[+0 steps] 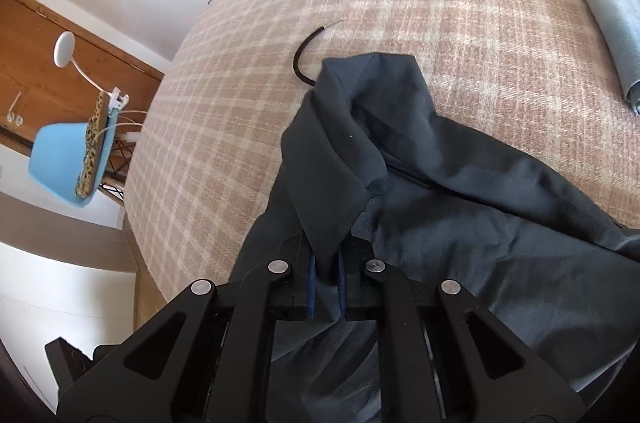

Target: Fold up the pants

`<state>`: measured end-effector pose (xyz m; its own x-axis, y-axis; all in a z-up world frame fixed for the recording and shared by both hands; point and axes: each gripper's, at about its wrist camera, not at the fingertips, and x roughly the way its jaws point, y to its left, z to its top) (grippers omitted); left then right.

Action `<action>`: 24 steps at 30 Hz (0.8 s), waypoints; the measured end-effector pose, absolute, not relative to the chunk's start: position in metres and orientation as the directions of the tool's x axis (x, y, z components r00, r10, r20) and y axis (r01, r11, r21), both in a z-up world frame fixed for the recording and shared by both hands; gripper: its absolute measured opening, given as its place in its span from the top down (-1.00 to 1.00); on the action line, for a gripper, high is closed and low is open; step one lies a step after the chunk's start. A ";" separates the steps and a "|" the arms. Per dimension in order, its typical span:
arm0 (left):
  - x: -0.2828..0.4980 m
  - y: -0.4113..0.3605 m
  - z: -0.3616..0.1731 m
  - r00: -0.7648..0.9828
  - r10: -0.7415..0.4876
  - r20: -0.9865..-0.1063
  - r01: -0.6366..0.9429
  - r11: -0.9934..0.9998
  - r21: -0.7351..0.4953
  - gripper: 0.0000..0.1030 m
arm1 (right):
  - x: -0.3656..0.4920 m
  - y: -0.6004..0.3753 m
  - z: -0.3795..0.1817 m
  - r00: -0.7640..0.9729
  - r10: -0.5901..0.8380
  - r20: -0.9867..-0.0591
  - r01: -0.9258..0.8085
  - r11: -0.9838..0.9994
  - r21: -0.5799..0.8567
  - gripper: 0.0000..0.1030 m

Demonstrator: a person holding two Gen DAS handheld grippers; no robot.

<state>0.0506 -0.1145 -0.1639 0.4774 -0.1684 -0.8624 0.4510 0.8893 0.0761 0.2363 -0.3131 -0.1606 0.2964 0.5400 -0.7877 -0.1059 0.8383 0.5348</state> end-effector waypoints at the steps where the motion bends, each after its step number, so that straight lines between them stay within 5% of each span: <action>1: 0.050 -0.110 -0.161 0.485 -0.171 -0.858 0.442 0.894 0.071 1.00 | 0.236 -0.317 -0.159 0.298 0.550 -0.780 -0.102 0.831 0.547 0.83; 9: 0.068 -0.085 -0.150 0.473 -0.234 -0.849 0.395 0.918 -0.033 1.00 | 0.236 -0.344 -0.138 0.335 0.504 -0.796 -0.106 0.859 0.500 0.85; 20: 0.086 -0.163 -0.152 0.348 -0.451 -0.822 0.596 0.783 -0.177 1.00 | 0.219 -0.458 -0.131 0.392 0.415 -0.821 0.034 0.885 0.464 0.85; 22: 0.086 -0.184 -0.155 0.312 -0.469 -0.827 0.634 0.750 -0.186 1.00 | 0.214 -0.473 -0.137 0.410 0.476 -0.778 0.036 0.844 0.536 0.74; 24: 0.087 -0.198 -0.161 0.289 -0.456 -0.842 0.664 0.729 -0.167 1.00 | 0.206 -0.484 -0.145 0.429 0.507 -0.747 0.072 0.805 0.588 0.37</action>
<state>0.0874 -0.1975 -0.1614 0.2888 -0.4557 -0.8420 0.6642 0.7288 -0.1666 0.2062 -0.4844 -0.1445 0.4294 0.5072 -0.7472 0.0722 0.8055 0.5882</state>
